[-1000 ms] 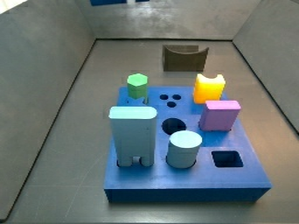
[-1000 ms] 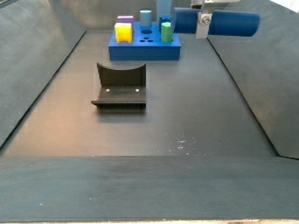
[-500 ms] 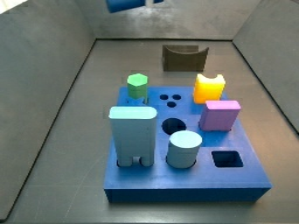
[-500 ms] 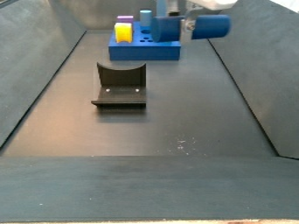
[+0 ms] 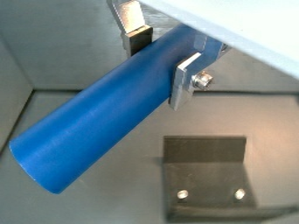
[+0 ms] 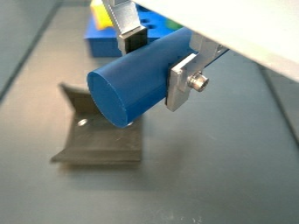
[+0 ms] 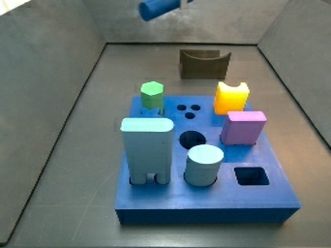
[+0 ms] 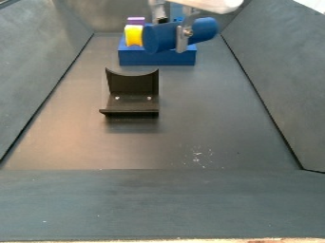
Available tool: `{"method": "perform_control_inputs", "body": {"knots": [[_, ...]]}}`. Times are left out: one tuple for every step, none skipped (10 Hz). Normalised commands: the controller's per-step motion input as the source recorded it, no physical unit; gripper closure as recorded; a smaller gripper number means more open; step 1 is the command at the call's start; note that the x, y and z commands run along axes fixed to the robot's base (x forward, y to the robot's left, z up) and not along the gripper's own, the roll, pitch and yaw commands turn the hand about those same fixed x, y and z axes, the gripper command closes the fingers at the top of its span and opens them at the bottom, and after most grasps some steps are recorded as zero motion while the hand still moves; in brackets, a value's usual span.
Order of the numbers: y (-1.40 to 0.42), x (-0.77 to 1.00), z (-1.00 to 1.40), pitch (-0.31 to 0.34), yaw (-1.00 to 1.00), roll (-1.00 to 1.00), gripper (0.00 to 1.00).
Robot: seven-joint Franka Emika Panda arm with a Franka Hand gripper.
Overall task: Pick up the round object. Move up. Place the round object on the fixture. Regrasp the round object. Move to above the board. Insert the round object.
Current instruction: Place the round object on the fixture.
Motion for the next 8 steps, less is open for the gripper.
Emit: {"method": "perform_control_inputs", "body": {"knots": [[0.04,1.00,-0.07,-0.039,1.00,0.05,1.00],[0.03,1.00,-0.06,-0.038,1.00,0.05,1.00],[0.03,1.00,-0.06,-0.036,1.00,0.05,1.00],[-0.84,0.83,0.28,-0.019,0.87,-1.00,1.00],[-0.78,0.64,0.28,-0.004,0.72,-1.00,1.00],[-0.60,0.54,0.22,0.016,0.68,-1.00,1.00],[-0.24,0.37,0.09,0.061,0.66,-1.00,1.00],[-0.13,0.29,0.04,0.095,0.63,-1.00,1.00]]}}
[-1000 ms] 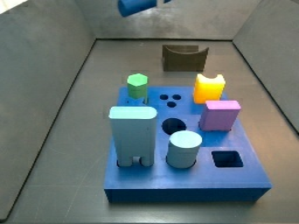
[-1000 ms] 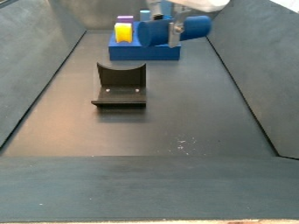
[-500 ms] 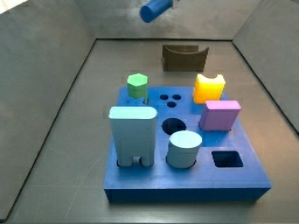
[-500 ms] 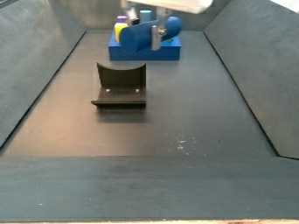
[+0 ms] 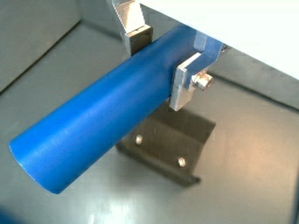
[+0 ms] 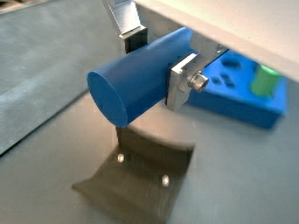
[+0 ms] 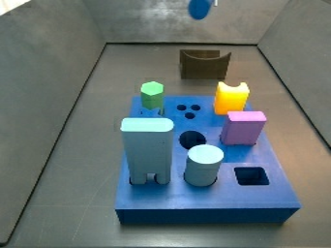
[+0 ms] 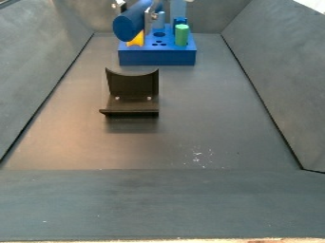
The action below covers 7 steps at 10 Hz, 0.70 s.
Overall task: Pick up the round object. Move up. Place the round object on the fixture. Regrasp the round object. Move to above the board. Insert the round object.
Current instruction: Place the round object on the fixture.
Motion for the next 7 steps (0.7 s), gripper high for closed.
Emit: {"method": "perform_control_inputs", "body": {"knots": [[-0.05,0.20,0.01,0.148,0.57,-1.00,1.00],[-0.02,0.16,0.01,0.179,0.53,-1.00,1.00],[0.01,0.08,0.01,0.243,0.45,-1.00,1.00],[0.03,0.06,0.00,0.285,0.38,-1.00,1.00],[0.04,0.07,-0.02,0.347,0.27,-1.00,1.00],[0.04,0.09,-0.02,0.386,0.17,-0.96,1.00],[0.05,0.10,-0.02,0.372,0.06,-0.82,1.00]]}}
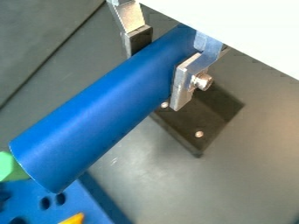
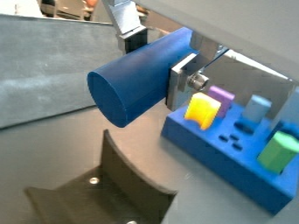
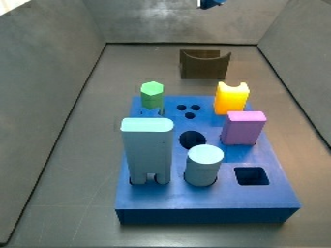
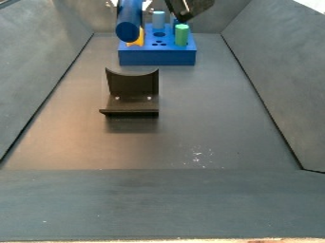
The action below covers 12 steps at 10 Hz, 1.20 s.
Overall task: Pick up the round object. Move up. Place the round object on the fixture. Regrasp the round object. Move to above the board. Insert the round object.
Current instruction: Place the round object on the fixture.
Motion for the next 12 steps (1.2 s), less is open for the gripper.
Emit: {"method": "perform_control_inputs", "body": {"knots": [[0.05,0.10,-0.02,0.334,-0.04,-0.68,1.00],[0.05,0.08,-0.02,0.263,-0.14,-0.47,1.00],[0.05,0.08,-0.02,0.202,-0.19,-0.32,1.00],[0.03,0.07,-0.01,0.123,-0.20,-0.20,1.00],[0.13,0.13,-1.00,0.264,-0.11,-1.00,1.00],[0.14,0.13,-1.00,0.247,-0.11,-1.00,1.00],[0.14,0.15,-1.00,0.252,-0.16,-1.00,1.00],[0.14,0.17,-1.00,0.260,-0.21,-1.00,1.00],[0.14,0.18,-1.00,0.199,-0.24,-0.79,1.00],[0.14,0.19,-1.00,0.167,-0.25,-0.68,1.00],[0.15,0.19,-1.00,0.102,-0.26,-0.47,1.00],[0.15,0.20,-1.00,0.061,-0.25,-0.32,1.00]]}}
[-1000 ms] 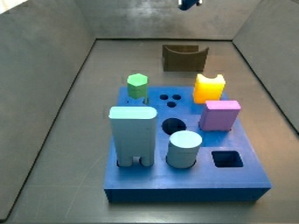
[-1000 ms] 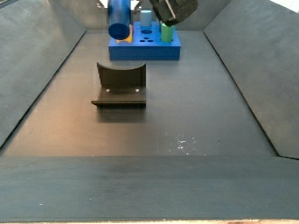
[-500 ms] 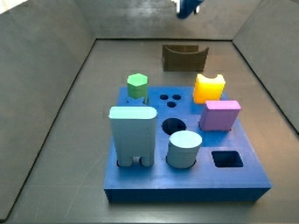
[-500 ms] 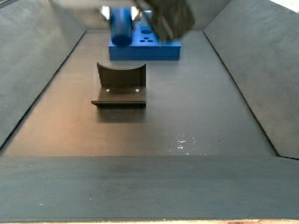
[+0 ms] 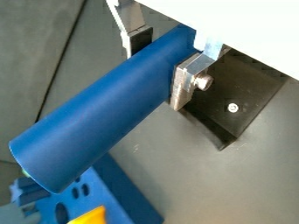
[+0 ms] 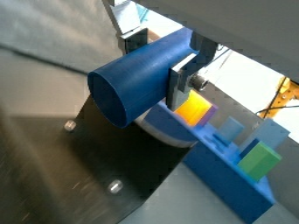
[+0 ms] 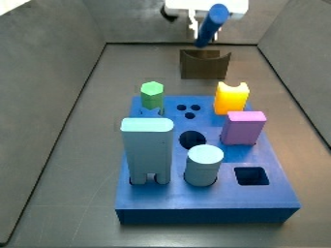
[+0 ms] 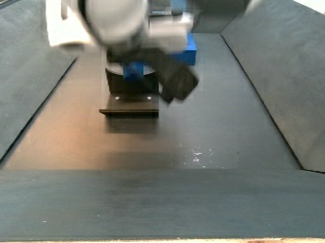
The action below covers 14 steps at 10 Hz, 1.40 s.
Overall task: Pick up the round object. Move up. Place the round object on the fixture. Regrasp the round object. Move to above the board. Insert the round object.
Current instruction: Place the round object on the fixture, then regrasp the round object.
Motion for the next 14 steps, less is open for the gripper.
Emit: {"method": "perform_control_inputs", "body": {"knots": [[0.12,0.19,-0.84,0.003,-0.22,-0.22,1.00],[0.11,0.16,-0.71,-0.021,-0.21,-0.20,1.00],[0.08,0.12,-0.45,-0.047,-0.17,-0.18,1.00],[0.07,0.10,-0.27,-0.059,-0.13,-0.17,1.00],[0.00,0.00,0.00,0.000,0.00,0.00,0.00],[0.00,0.00,1.00,-0.024,0.03,-0.02,0.00],[0.00,0.00,1.00,-0.021,0.03,-0.01,0.00],[0.00,-0.03,1.00,0.001,0.04,0.00,0.00],[0.00,-0.03,1.00,0.015,0.04,0.02,0.00],[0.00,-0.03,1.00,0.029,0.04,0.03,0.00],[0.00,-0.04,0.93,0.059,0.04,0.03,0.00],[0.01,-0.03,0.69,0.086,0.02,0.04,0.00],[0.01,-0.03,0.51,0.098,0.01,0.05,0.00],[0.00,-0.03,0.39,0.104,0.00,0.05,0.00]]}}
